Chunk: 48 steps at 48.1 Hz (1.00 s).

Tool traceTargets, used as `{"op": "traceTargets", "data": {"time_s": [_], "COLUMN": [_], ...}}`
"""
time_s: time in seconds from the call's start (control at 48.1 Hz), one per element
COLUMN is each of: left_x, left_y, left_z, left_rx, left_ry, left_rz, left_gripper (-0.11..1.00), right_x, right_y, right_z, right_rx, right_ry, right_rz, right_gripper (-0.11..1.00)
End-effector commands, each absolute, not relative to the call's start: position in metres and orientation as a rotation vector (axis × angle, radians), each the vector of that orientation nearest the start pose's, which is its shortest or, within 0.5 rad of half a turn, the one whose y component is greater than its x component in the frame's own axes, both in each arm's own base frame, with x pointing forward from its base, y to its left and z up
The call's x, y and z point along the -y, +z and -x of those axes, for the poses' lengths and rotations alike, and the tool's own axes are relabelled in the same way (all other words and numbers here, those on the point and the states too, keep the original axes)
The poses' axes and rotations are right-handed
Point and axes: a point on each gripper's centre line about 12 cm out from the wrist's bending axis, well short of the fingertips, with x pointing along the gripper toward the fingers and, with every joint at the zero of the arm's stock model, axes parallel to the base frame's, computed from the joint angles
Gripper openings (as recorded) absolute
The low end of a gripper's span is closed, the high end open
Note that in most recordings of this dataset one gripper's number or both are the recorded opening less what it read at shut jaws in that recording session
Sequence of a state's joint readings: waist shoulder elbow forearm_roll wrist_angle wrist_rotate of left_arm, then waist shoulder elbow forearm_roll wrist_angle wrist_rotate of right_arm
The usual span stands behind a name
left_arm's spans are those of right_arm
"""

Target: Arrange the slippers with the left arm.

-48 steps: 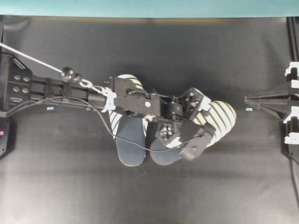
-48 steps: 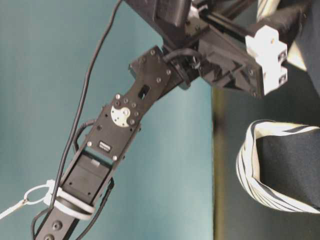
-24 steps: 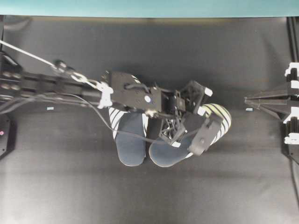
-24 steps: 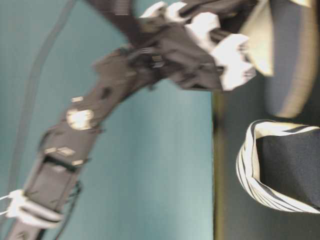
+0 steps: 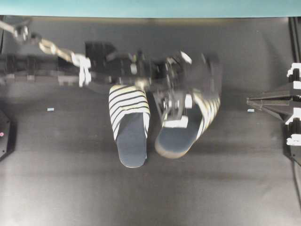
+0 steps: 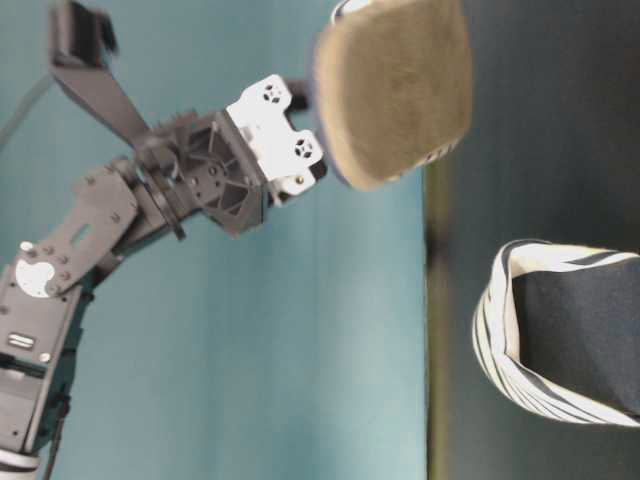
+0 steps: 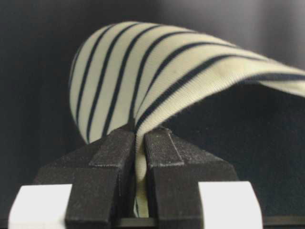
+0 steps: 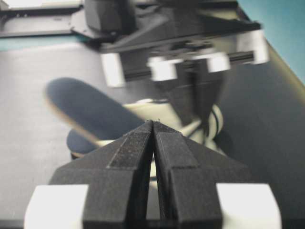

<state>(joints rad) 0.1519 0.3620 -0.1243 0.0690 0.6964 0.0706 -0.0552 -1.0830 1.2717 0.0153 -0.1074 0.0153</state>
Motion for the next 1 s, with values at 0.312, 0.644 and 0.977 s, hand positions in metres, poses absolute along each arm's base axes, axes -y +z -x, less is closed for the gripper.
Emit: {"op": "traceTargets", "data": {"time_s": [0.312,0.644,0.977], "left_x": [-0.092,-0.103,-0.105], "left_y": [0.227,0.213,0.206], "left_z": [-0.504,-0.499,-0.496], "left_rx": [-1.015,-1.046,-1.07], "left_ry": [0.189,0.209,0.209], "left_rz": [0.032,0.043,0.041], "left_gripper": [0.01,0.01,0.01], "right_x": [0.01,0.01,0.01], "right_y": [0.257,0.257,0.257], "right_z": [-0.176,-0.176,-0.176], "right_rx": [-0.071,-0.074,-0.074], "right_ry": [-0.058,-0.059,-0.059], "right_rz": [-0.039,-0.04,-0.04], "right_gripper": [0.0,0.0,0.0]}}
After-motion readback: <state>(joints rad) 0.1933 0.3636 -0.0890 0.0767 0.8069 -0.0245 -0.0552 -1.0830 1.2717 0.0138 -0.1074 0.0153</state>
